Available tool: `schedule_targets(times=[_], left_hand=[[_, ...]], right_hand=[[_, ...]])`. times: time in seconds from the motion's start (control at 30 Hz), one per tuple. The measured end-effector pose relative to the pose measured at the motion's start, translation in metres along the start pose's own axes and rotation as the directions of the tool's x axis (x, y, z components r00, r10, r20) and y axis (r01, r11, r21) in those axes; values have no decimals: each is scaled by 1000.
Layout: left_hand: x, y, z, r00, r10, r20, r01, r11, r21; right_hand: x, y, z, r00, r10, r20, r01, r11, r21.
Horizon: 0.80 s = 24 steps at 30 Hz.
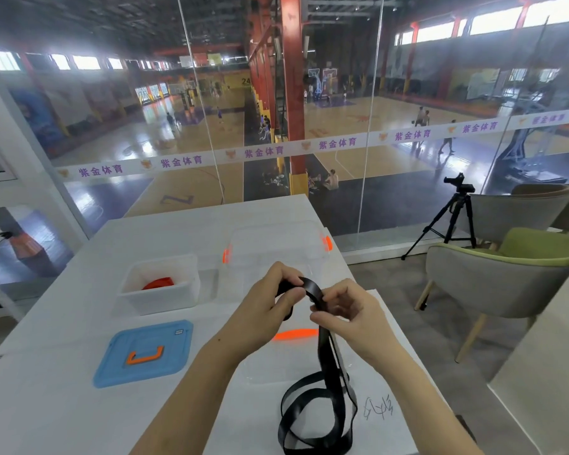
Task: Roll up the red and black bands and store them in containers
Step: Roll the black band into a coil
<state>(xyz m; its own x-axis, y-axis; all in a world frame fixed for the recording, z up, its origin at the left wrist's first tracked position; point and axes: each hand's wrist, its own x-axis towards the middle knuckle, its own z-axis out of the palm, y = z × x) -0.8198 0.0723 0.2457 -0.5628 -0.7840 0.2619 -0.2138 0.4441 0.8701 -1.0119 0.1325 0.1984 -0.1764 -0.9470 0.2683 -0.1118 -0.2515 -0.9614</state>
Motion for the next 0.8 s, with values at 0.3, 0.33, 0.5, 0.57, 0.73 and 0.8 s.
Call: schedule_targets(times=[0.3, 0.33, 0.5, 0.57, 0.73, 0.8], left_hand=[[-2, -9, -9, 976, -39, -215, 19, 996, -91], [-2, -9, -10, 972, -47, -230, 25, 995, -100], [0, -3, -11, 953, -33, -301, -5, 992, -125], [0, -3, -12, 947, -31, -318, -12, 991, -132], [1, -15, -18, 973, -62, -224, 50, 997, -61], [0, -19, -20, 989, -54, -140, 58, 998, 27]], right_hand=[[2, 10, 11, 999, 34, -1, -34, 995, 95], [3, 10, 11, 999, 32, 3, -32, 994, 102], [3, 13, 17, 998, 20, 59, -26, 995, 99], [2, 16, 19, 999, 29, 33, -32, 996, 86], [4, 12, 14, 983, 25, -182, 12, 980, 196], [8, 6, 7, 968, 22, -248, 39, 970, 239]])
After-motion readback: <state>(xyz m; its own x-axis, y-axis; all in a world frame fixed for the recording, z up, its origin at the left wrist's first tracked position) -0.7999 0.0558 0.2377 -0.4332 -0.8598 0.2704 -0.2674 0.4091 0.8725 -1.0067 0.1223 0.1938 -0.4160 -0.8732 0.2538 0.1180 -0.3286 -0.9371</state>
